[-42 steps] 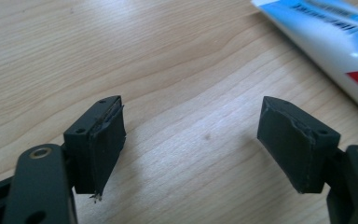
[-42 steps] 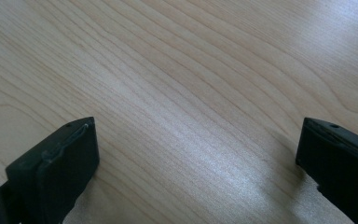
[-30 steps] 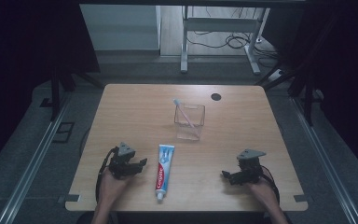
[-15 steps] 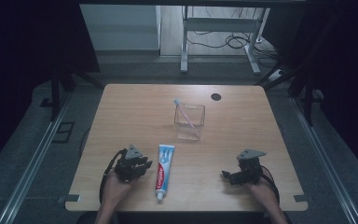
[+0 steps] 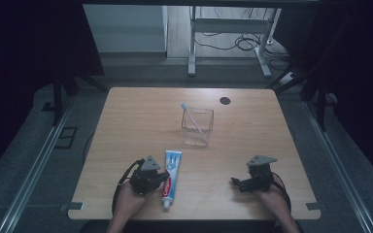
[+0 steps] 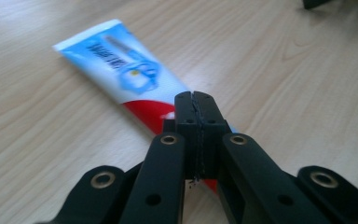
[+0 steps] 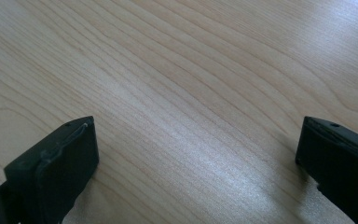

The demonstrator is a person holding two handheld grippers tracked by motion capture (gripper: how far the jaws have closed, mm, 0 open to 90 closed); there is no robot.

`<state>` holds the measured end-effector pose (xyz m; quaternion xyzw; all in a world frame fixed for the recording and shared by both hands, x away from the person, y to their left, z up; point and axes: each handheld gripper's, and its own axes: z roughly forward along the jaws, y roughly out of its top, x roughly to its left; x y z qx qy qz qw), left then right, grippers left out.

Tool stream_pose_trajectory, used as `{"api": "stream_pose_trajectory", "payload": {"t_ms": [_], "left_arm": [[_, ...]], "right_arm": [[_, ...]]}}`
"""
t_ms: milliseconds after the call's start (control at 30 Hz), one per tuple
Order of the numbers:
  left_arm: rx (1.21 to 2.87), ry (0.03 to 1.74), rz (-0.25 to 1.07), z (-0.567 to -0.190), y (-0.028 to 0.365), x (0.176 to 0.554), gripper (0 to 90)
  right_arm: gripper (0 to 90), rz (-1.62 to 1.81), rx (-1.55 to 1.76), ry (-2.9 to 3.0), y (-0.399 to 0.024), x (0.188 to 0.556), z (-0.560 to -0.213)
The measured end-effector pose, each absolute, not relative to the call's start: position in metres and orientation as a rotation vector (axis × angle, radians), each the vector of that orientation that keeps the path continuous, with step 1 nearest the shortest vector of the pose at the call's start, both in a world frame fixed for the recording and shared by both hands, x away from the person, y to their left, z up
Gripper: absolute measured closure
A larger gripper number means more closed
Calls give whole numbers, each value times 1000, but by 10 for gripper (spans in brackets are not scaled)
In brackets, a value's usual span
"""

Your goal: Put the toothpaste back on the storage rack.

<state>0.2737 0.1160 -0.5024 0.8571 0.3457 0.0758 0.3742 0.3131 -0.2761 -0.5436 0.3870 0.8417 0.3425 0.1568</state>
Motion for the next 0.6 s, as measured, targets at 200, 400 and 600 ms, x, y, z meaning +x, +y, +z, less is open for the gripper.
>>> {"api": "stream_pose_trajectory", "payload": {"t_ms": [200,400,600], "left_arm": [[2212,854,152,-504,103,271,893],[2240,834,102,-507,94,268,892],[2274,848,125,-506,93,267,895]], "right_arm": [[0,980,1108,2409,-276,313,-544],[0,980,1107,2410,-276,313,-544],[0,980,1108,2409,-276,313,-544]]}}
